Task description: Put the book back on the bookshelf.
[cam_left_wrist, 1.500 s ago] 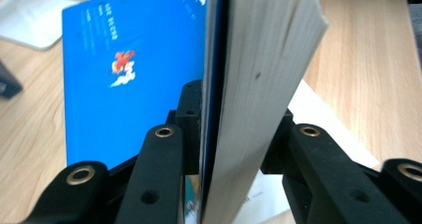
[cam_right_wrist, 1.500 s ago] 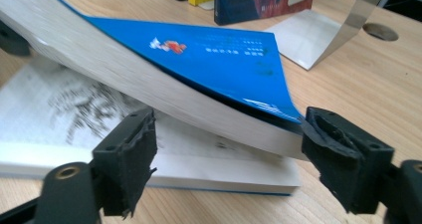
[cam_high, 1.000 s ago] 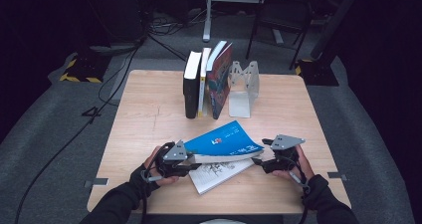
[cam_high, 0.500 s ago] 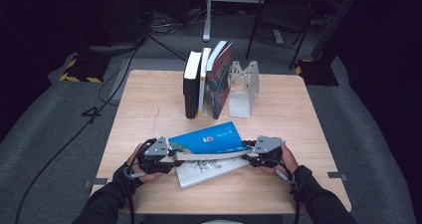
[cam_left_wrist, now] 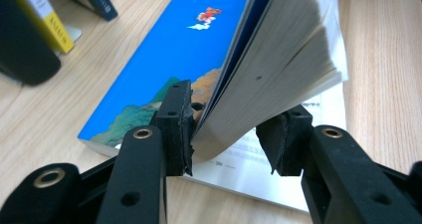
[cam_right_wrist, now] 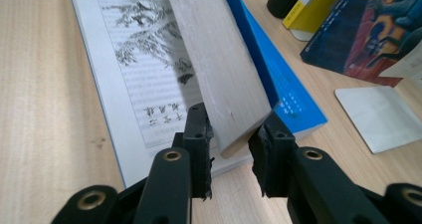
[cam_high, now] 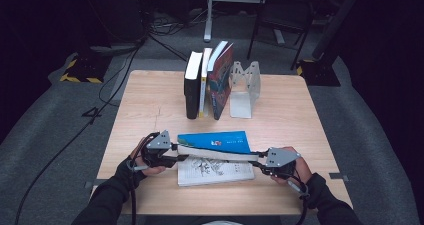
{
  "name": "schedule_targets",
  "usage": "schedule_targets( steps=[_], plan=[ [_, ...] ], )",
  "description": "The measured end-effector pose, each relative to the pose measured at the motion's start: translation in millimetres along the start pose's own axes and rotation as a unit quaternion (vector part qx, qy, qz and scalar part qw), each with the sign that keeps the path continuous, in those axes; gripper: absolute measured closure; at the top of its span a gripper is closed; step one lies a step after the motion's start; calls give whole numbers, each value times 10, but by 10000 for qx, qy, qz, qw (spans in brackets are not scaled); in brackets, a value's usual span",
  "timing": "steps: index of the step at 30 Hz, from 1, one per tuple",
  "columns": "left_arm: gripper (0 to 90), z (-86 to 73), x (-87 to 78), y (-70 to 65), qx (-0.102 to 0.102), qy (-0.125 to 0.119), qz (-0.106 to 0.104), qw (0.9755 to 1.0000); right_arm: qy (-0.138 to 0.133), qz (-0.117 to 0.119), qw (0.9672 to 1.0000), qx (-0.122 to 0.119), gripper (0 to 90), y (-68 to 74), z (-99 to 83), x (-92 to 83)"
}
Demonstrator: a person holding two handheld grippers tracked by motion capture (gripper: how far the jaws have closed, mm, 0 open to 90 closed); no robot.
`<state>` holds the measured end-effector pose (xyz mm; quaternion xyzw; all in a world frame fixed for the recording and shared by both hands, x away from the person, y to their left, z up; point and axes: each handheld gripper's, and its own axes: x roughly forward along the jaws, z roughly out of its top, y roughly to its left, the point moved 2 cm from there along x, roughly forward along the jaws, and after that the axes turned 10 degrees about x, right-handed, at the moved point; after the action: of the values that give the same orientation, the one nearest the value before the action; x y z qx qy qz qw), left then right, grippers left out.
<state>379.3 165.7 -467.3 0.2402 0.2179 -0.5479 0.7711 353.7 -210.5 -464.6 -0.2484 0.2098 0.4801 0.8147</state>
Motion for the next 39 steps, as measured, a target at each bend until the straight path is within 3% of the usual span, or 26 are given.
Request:
schedule_targets(
  steps=[4,9,12,15,19,21,22,23,25,26,29,32,33,36,39],
  plan=[
    [573,105,59,100,18,-176,-72,9998,-192,-19,9997,117,721,-2,-3,-165],
    [550,161,97,115,15,-137,-53,9999,-279,55,9991,326,721,-41,-58,-228],
    [483,195,46,41,-11,-41,203,9998,-364,101,9985,399,719,-74,-49,-237],
    [393,264,-11,-119,215,-17,305,9993,-383,113,9985,378,711,-89,-35,-227],
    [375,354,66,-269,508,167,368,9979,-423,136,9985,315,696,-105,-1,-213],
    [416,344,144,-306,650,338,289,9969,-439,133,9985,314,686,-112,20,-203],
    [474,344,144,-306,650,338,289,9969,-460,138,9983,333,683,-115,28,-197],
    [474,326,186,-327,668,370,228,9968,-460,138,9983,333,683,-115,28,-197],
    [621,298,226,-357,728,424,185,9963,-455,170,9983,332,679,-124,32,-184],
    [653,289,237,-364,777,467,178,9957,-479,182,9980,365,675,-130,33,-177],
    [681,246,240,-345,674,433,60,9968,-604,292,9962,550,645,-175,37,-151],
    [682,209,225,-301,579,370,-15,9976,-708,671,9906,960,538,-248,14,-82],
    [679,198,222,-292,567,376,-24,9977,-574,722,9908,985,499,-254,2,-20],
    [670,168,199,-257,532,379,2,9979,-250,636,9947,770,562,-207,-26,123],
    [652,157,168,-217,439,470,92,9979,-319,648,9943,790,613,-205,-33,190]
  ],
)
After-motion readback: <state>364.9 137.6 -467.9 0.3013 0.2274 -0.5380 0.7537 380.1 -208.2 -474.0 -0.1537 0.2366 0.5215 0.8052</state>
